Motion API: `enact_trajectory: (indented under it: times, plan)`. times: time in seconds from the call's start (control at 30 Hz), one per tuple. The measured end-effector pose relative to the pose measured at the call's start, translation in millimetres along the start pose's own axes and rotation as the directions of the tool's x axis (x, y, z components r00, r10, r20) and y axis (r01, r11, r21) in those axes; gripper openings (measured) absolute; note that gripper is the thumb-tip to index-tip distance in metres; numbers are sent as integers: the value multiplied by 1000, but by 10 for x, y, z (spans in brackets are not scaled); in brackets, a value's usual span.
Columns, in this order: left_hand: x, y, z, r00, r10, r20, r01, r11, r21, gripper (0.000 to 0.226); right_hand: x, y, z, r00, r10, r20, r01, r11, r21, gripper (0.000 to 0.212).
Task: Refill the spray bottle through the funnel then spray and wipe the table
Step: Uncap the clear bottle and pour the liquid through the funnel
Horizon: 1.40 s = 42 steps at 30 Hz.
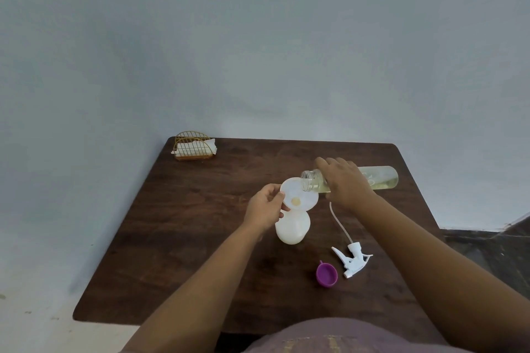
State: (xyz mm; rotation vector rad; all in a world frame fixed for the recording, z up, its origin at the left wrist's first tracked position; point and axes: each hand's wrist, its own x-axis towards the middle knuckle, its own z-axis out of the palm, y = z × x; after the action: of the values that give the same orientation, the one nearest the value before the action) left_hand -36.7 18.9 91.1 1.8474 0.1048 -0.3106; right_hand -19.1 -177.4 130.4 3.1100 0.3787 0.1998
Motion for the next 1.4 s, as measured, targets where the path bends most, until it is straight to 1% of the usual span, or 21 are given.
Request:
enact_trajectory:
  times: [0.13,0.5,0.83,1.17,1.4]
  plan:
    - [28,-1,-29,999,-3,35,2,1000,19,19,-4,-33,1,999,27,20,-27,999,-33,43]
    - [120,17,-100,995,12,103,-18,998,62,23,-29,-105,-14,995,101,19,-100,994,-41,43]
    - [162,-7,-145,991,18,133,-24,999,46,23,-74,-165,-93,990,142,15,-142,989,-35,48]
    - [163,-8,-159,990,31,136,-39,998,56,24,-95,-189,-107,987,161,15,-160,987,-33,44]
    - [170,-12,-163,990,24,140,-31,998,47,25,-95,-205,-116,986,167,21,-166,986,-31,45]
